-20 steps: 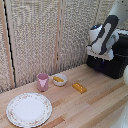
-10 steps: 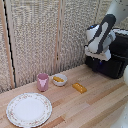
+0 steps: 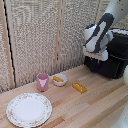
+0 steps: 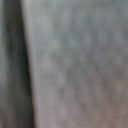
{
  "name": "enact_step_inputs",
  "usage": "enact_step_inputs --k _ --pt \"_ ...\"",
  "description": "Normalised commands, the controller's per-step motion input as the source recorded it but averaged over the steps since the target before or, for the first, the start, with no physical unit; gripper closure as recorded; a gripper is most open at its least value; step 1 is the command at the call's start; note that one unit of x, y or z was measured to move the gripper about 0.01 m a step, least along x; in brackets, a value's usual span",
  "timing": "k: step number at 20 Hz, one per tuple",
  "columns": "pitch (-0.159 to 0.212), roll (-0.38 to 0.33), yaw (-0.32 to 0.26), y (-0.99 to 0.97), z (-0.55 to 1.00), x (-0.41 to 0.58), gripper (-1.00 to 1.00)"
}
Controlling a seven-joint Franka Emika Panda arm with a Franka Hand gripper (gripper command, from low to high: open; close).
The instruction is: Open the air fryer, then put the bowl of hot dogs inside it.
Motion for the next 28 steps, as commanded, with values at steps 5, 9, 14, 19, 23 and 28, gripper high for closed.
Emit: enact_step_inputs --k 5,9,14,19,23,28 --pt "-0.018 0.110 -0.004 0.83 0.40 -0.337 1.00" --pt "-0.033 0.161 0.000 0.75 0.54 -0.379 1.00" --pt "-0.033 0.115 0.000 0.82 0.41 -0.402 1.00" --pt "-0.044 0.068 -0.001 0.87 0.15 -0.338 1.00" --pt "-0.022 0.020 0.000 0.56 -0.10 -0.070 1.00" --pt "0.001 -0.048 0.001 0.34 -0.14 0.048 1.00"
